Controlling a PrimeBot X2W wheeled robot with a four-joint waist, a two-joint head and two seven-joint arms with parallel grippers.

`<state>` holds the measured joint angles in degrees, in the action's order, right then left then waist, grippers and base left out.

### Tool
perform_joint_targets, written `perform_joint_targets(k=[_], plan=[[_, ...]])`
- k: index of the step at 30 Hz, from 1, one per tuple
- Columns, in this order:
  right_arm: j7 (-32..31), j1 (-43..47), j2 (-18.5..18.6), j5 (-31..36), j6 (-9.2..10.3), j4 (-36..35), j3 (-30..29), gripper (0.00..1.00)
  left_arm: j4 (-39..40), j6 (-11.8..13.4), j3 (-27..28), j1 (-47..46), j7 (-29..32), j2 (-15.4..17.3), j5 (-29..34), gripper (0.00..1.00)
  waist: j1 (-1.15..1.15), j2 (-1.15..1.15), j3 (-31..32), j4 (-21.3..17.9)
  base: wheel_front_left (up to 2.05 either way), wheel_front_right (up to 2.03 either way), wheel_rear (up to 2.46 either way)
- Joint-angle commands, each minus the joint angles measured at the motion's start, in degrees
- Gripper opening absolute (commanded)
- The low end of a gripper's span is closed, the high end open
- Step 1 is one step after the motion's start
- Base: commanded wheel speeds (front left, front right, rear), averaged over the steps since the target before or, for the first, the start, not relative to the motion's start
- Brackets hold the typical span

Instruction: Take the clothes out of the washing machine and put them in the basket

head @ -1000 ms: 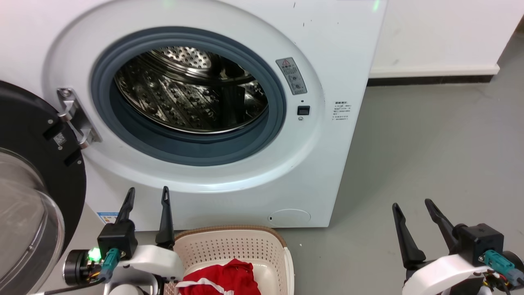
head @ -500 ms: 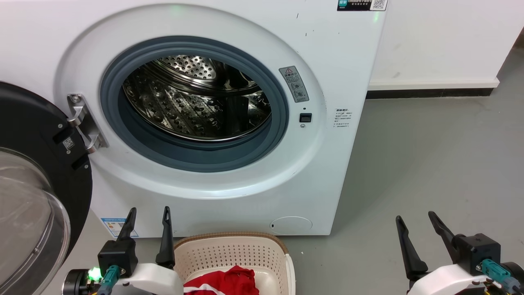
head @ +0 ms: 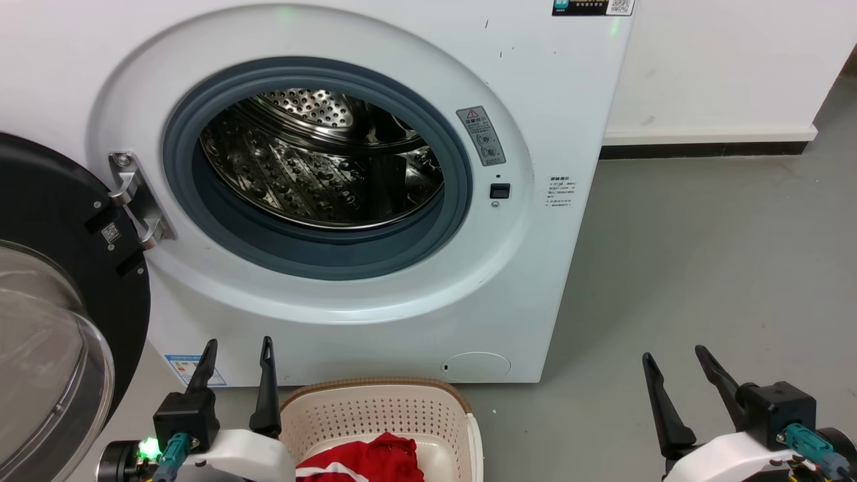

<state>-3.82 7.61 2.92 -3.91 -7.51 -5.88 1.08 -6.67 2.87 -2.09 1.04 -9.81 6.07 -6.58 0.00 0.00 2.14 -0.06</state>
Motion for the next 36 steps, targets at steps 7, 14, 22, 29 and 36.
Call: perform_joint_targets(k=[7,14,22,29,36], plan=[[0.0,0.1,0.0,-0.7,0.0,1.0,0.2,0.0,-1.2,0.1,-0.2,0.1,0.1,0.1,-0.4,0.0,0.0,0.0,-0.1,0.1,0.0,0.0,0.0],[0.3,-0.8,0.5,-9.5,0.0,2.5,0.2,0.0,-2.6,-0.9,1.3,-1.1,2.3,-0.2,-8.2,0.0,0.0,0.0,-0.2,0.1,0.0,0.0,0.0],[0.5,-2.4,1.0,-17.9,0.0,4.4,0.1,0.0,-2.7,-1.8,1.7,-1.5,3.4,-0.5,-15.9,0.0,0.0,0.0,-0.3,0.1,0.0,0.0,0.0],[0.7,-3.6,1.3,-25.6,0.01,6.0,-0.1,0.0,-3.0,-2.7,2.2,-2.0,4.5,-0.7,-23.0,0.0,0.0,0.0,-0.5,0.1,0.0,0.0,0.0],[0.8,-4.9,1.6,-33.5,0.01,7.5,-0.4,0.0,-3.4,-3.6,3.0,-2.7,5.9,-1.0,-30.4,0.0,0.0,0.0,-0.6,0.1,0.0,0.0,0.0]])
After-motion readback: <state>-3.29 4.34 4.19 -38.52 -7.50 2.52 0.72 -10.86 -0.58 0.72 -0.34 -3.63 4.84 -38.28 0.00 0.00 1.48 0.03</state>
